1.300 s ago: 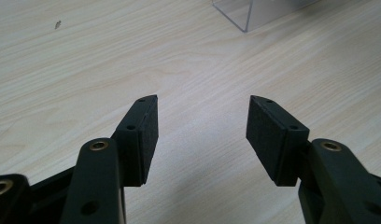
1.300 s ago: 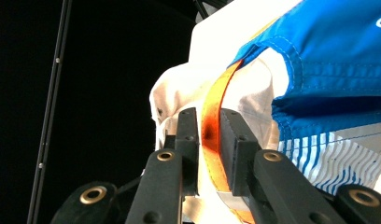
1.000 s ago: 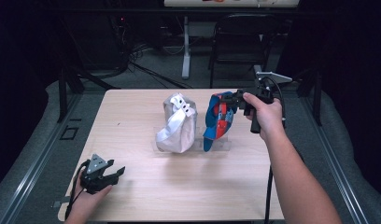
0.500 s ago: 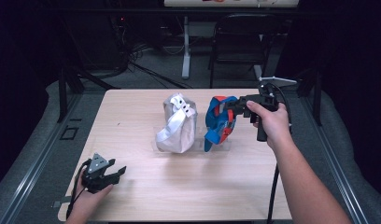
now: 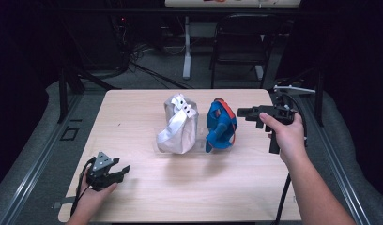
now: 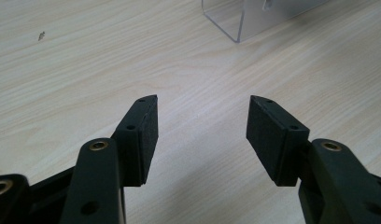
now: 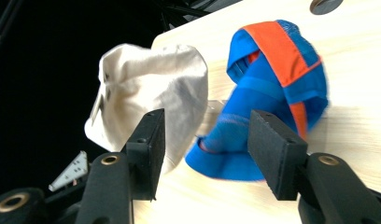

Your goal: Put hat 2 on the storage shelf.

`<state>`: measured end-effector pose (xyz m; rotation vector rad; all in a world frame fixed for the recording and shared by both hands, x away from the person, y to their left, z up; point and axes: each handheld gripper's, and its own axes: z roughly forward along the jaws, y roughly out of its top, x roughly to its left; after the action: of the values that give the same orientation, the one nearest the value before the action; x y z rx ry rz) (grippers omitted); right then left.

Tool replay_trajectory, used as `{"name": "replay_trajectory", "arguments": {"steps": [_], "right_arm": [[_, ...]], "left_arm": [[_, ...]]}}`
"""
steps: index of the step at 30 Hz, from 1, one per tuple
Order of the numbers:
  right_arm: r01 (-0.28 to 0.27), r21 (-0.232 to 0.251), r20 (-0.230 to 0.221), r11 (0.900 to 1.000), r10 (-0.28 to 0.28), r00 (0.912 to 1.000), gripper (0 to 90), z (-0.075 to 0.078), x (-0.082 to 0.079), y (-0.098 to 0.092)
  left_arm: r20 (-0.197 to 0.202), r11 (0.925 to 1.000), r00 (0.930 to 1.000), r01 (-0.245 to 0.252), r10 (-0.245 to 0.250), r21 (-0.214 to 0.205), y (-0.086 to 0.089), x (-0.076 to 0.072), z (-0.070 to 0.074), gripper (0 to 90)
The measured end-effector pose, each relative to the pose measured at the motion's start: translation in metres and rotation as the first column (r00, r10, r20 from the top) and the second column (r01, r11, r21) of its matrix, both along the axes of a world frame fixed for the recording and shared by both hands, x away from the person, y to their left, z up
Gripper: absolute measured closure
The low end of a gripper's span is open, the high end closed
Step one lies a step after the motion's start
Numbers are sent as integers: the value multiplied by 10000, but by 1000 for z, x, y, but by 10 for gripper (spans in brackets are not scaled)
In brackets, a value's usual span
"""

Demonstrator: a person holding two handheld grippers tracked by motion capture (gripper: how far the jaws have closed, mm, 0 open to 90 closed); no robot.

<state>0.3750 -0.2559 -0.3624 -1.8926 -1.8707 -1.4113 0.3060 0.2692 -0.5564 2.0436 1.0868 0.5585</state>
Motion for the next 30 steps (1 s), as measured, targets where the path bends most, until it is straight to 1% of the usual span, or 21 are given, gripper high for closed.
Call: {"name": "replay_trajectory", "arguments": {"steps": [2, 3, 4, 5, 6, 7, 9, 12, 14, 16, 18, 19, 20, 21, 22, 23, 24, 25, 26, 27, 30], "right_arm": [[-98, -276, 215, 9996, 104, 9997, 465, -1, -7, -2], [-98, -276, 215, 9996, 104, 9997, 465, -1, -7, -2], [-57, -395, 361, 9992, 72, 9993, 465, -2, -11, -2], [-9, -634, 647, 9980, 50, 9979, 465, -4, -19, -3], [-9, -634, 647, 9980, 50, 9979, 465, -4, -19, -3], [19, -823, 857, 9966, 52, 9963, 466, -7, -27, -5], [29, -1021, 1041, 9948, 78, 9945, 466, -13, -34, -7], [104, -1650, 1193, 9862, 95, 9928, 480, -22, -43, -10], [175, -1933, 1318, 9810, 83, 9912, 498, -28, -49, -12], [185, -2005, 1466, 9795, 113, 9891, 499, -35, -56, -13], [351, -2086, 1834, 9774, 39, 9830, 501, -42, -63, -12], [351, -2086, 1834, 9774, 39, 9830, 501, -42, -63, -12], [830, -2409, 2417, 9670, -231, 9701, 491, -50, -72, -11], [1054, -2567, 2740, 9607, -322, 9612, 493, -54, -77, -10], [1231, -2604, 2988, 9576, -413, 9534, 493, -59, -81, -9], [1265, -2619, 3101, 9568, -407, 9498, 493, -64, -85, -9], [1265, -2619, 3101, 9568, -407, 9498, 493, -64, -85, -9], [1248, -2625, 3014, 9568, -416, 9526, 499, -75, -91, -7], [1119, -2571, 2836, 9599, -357, 9583, 506, -81, -94, -6], [1000, -2596, 2677, 9605, -279, 9631, 505, -87, -95, -6], [1030, -2884, 2557, 9519, -271, 9664, 511, -107, -99, -6]], "left_arm": [[39, 10000, 10000, 37, -37, 24, 0, 1, 0, 443], [39, 10000, 10000, 37, -37, 24, 0, 1, 0, 443], [50, 10000, 10000, 34, -34, 16, 0, 1, 0, 443], [36, 10000, 10000, 36, -36, 22, 0, 1, 0, 443], [36, 10000, 10000, 36, -36, 22, 0, 1, 0, 443], [22, 10000, 10000, -11, 11, -26, 0, 1, 0, 443], [-9, 10000, 10000, -21, 21, -50, 0, 1, 0, 443], [-84, 10000, 10000, -14, 14, -31, 1, 1, 0, 443], [-82, 10000, 10000, -44, 43, -28, 1, 1, -1, 443], [-84, 10000, 9999, -55, 55, -21, 1, 1, -1, 443], [-25, 10000, 10000, -68, 68, -35, 1, 0, -1, 443], [-25, 10000, 10000, -68, 68, -35, 1, 0, -1, 443], [-30, 10000, 10000, -78, 78, -41, 2, 0, -1, 443], [-51, 9999, 9999, -116, 116, -37, 2, 0, -1, 443], [-89, 9999, 9999, -108, 107, -54, 3, -1, -1, 443], [-41, 9999, 9999, -128, 127, -88, 3, -1, -1, 443], [-41, 9999, 9999, -128, 127, -88, 3, -1, -1, 443], [-61, 9998, 9998, -165, 165, -117, 3, -1, -1, 443], [-83, 9999, 9999, -123, 123, -51, 4, -1, -1, 443], [-101, 9998, 9998, -158, 157, -112, 4, -2, -2, 443], [-113, 9998, 9998, -154, 153, -123, 4, -2, -2, 443]]}}
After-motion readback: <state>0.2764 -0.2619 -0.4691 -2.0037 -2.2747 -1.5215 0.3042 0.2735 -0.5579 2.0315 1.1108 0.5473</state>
